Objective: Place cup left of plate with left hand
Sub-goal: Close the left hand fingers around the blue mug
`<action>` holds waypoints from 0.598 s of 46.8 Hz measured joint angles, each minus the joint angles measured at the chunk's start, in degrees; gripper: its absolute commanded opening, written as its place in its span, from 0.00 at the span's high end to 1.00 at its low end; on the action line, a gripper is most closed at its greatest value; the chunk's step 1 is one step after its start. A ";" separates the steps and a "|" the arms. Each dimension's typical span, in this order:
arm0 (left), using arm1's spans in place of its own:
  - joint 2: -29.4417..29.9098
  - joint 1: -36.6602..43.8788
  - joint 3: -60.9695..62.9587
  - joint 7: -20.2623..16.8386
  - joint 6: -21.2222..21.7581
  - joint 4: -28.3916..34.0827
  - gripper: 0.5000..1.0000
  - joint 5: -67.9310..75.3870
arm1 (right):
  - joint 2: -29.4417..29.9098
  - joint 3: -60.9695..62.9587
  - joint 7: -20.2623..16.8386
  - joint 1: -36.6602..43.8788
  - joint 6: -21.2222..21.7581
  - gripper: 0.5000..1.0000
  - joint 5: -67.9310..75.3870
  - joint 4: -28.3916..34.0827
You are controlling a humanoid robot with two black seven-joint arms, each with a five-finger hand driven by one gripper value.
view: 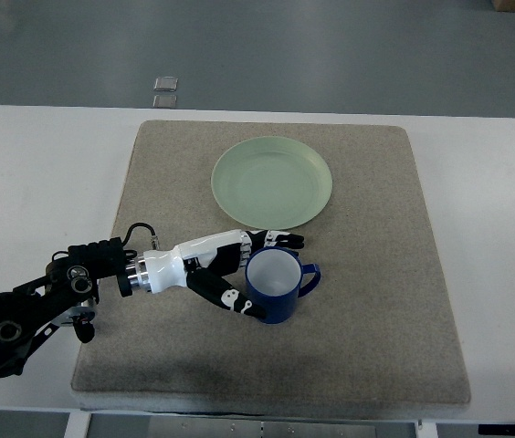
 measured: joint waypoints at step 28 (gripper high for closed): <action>0.05 0.03 0.50 -0.09 0.01 -0.02 0.43 0.36 | 0.00 0.00 0.00 -0.05 0.00 0.14 0.00 0.00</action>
